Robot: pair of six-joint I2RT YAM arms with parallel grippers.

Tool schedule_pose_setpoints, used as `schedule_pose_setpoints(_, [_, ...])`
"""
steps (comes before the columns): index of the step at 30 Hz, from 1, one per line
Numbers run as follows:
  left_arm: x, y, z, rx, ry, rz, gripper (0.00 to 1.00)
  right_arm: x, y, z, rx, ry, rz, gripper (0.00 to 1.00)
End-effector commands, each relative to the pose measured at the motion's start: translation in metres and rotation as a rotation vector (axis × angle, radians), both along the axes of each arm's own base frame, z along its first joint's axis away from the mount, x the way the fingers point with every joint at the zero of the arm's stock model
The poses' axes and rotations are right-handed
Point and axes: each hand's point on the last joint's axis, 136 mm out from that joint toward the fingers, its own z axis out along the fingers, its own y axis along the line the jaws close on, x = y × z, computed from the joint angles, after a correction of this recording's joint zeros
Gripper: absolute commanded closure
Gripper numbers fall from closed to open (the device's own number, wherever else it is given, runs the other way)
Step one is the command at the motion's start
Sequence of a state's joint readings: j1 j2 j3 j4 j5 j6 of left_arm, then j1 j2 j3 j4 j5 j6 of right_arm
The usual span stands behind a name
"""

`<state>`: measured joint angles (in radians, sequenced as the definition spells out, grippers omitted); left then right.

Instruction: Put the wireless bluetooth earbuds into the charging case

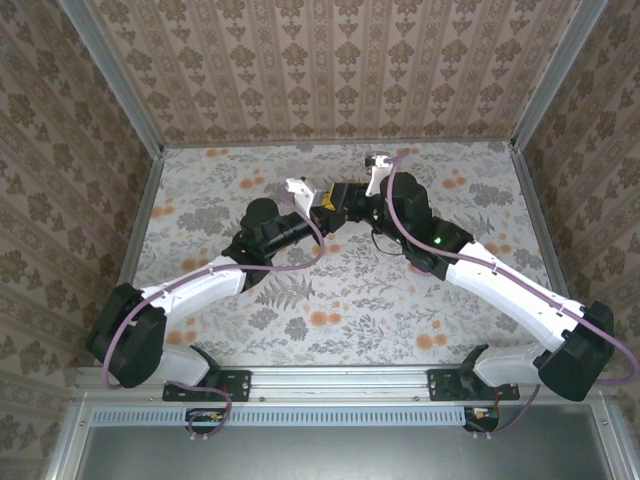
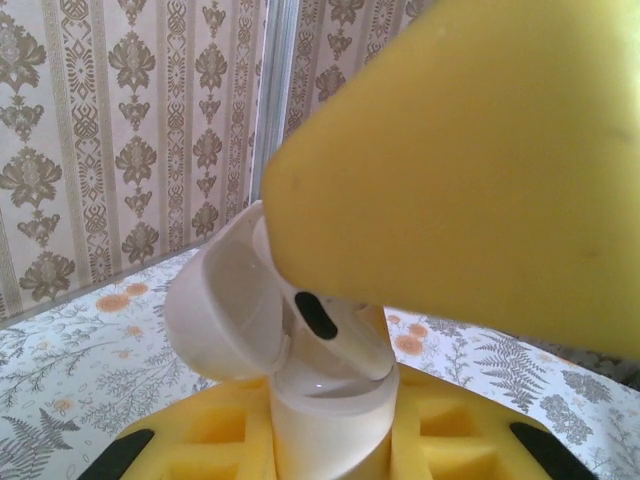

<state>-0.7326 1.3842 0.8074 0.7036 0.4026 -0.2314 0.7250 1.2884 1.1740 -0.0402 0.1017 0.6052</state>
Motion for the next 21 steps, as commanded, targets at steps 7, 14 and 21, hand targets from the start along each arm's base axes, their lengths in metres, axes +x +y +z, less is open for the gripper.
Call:
schedule_pose_setpoints(7, [0.001, 0.005, 0.034, -0.090, -0.057, 0.014, 0.77, -0.011, -0.003, 0.002, -0.017, -0.038, 0.024, 0.70])
schedule_pose_setpoints(14, [0.001, 0.006, 0.034, -0.093, -0.055, 0.018, 0.77, -0.016, -0.007, 0.002, -0.026, -0.042, 0.030, 0.71])
schedule_pose_setpoints(21, [0.001, 0.006, 0.032, -0.088, -0.055, 0.013, 0.77, -0.017, -0.010, 0.009, 0.004, -0.053, 0.020, 0.71])
